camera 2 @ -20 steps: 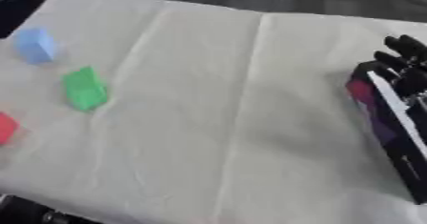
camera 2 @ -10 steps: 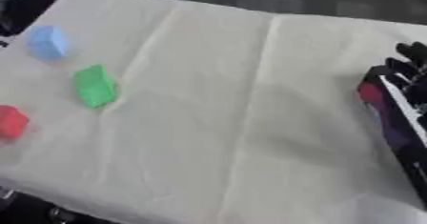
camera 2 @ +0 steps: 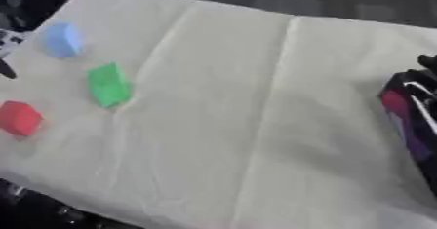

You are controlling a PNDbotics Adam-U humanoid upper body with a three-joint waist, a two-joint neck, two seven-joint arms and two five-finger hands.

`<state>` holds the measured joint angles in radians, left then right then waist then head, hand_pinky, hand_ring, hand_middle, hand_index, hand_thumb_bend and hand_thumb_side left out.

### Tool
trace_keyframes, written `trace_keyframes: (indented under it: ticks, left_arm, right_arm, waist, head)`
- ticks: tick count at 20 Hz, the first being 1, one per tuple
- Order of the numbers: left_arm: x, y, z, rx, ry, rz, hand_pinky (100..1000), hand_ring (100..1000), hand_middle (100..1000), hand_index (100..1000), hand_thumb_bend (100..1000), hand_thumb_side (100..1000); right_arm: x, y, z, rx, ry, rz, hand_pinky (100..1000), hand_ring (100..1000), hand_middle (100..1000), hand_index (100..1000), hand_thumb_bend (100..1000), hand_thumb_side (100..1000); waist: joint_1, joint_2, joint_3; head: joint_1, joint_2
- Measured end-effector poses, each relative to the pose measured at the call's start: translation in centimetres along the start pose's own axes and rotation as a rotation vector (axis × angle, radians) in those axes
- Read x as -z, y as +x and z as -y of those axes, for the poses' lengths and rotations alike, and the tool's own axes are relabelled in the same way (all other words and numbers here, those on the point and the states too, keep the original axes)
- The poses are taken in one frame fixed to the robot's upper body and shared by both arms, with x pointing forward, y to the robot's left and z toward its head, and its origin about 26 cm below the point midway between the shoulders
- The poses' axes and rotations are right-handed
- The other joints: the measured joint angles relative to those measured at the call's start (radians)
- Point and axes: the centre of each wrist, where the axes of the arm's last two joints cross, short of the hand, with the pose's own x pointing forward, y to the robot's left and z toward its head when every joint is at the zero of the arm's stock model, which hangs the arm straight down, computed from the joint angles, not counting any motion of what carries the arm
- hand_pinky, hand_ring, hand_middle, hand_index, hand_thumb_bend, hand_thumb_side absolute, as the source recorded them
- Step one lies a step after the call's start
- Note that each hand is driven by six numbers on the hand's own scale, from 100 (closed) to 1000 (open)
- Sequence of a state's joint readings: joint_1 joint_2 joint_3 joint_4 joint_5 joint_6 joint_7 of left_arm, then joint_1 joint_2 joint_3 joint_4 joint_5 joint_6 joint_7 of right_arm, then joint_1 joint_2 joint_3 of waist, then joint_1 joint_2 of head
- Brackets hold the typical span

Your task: Pick up the objects with one hand, pass them to the other hand, and then place them into the box on the other side of the table.

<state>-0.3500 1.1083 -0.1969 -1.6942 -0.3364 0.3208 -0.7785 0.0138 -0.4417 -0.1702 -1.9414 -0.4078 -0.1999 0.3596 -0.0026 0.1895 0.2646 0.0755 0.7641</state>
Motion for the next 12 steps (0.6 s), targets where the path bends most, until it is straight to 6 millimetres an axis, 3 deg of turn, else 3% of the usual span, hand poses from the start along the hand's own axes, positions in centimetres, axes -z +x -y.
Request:
trace_keyframes:
  ticks: [12]
  left_arm:
    - [1.7,-1.0,0.2,0.025,-0.059,-0.056,907,897,838,826,722,100]
  right_arm:
    - [0.2,-0.1,-0.3,-0.006,0.01,0.007,1000,1000,1000,1000,100,565]
  waist:
    - [-0.012,0.014,-0.008]
  head:
    - [-0.017,0.0]
